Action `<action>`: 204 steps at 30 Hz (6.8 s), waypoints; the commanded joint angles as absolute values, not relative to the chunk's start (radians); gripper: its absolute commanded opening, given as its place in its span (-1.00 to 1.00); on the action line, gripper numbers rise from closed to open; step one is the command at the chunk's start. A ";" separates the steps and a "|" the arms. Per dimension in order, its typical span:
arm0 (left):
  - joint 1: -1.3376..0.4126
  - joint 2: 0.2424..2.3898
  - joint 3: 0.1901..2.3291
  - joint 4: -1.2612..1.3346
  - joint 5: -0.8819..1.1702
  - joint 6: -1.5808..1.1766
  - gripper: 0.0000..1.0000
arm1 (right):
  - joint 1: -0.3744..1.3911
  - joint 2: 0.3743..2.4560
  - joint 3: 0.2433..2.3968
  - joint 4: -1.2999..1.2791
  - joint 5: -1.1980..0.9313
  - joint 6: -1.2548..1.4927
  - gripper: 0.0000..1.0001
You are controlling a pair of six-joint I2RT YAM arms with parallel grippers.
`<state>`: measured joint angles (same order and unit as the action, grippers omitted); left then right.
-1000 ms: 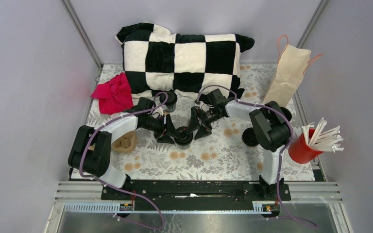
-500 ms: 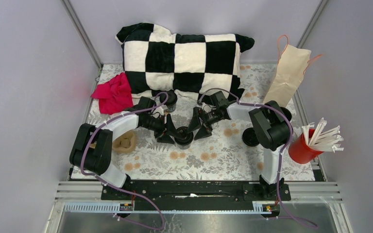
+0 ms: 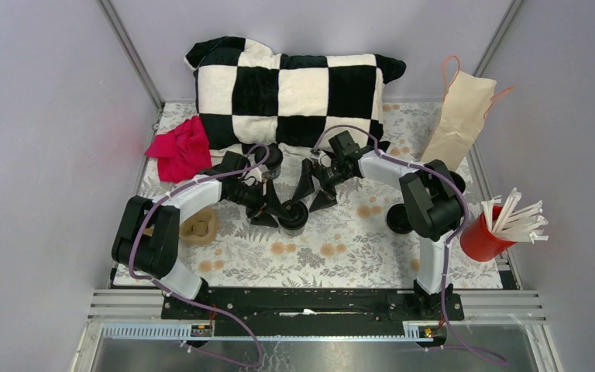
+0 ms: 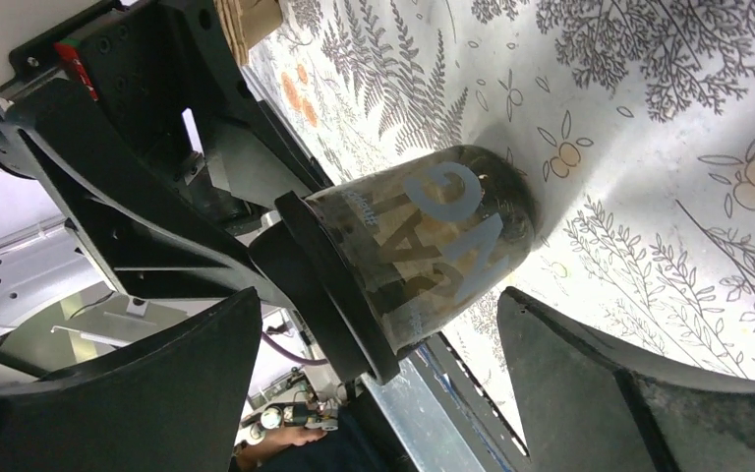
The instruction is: Pack the takeout coffee
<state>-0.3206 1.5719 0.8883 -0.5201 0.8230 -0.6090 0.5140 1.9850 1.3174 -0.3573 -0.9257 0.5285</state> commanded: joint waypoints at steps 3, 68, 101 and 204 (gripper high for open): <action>-0.325 1.644 0.839 -0.565 0.432 -0.526 0.08 | 0.533 2.039 1.340 -0.321 -0.878 0.534 0.90; -0.351 1.518 1.176 -0.723 0.542 -0.527 0.52 | 0.582 1.784 1.505 -0.684 -0.444 0.323 0.99; -0.333 1.101 1.268 -0.933 -0.119 -0.575 0.98 | 0.940 2.130 2.008 -1.078 0.131 0.246 0.75; -0.279 1.490 1.306 -0.552 0.866 -0.809 0.98 | 0.669 1.342 0.936 0.046 -0.668 -0.149 0.15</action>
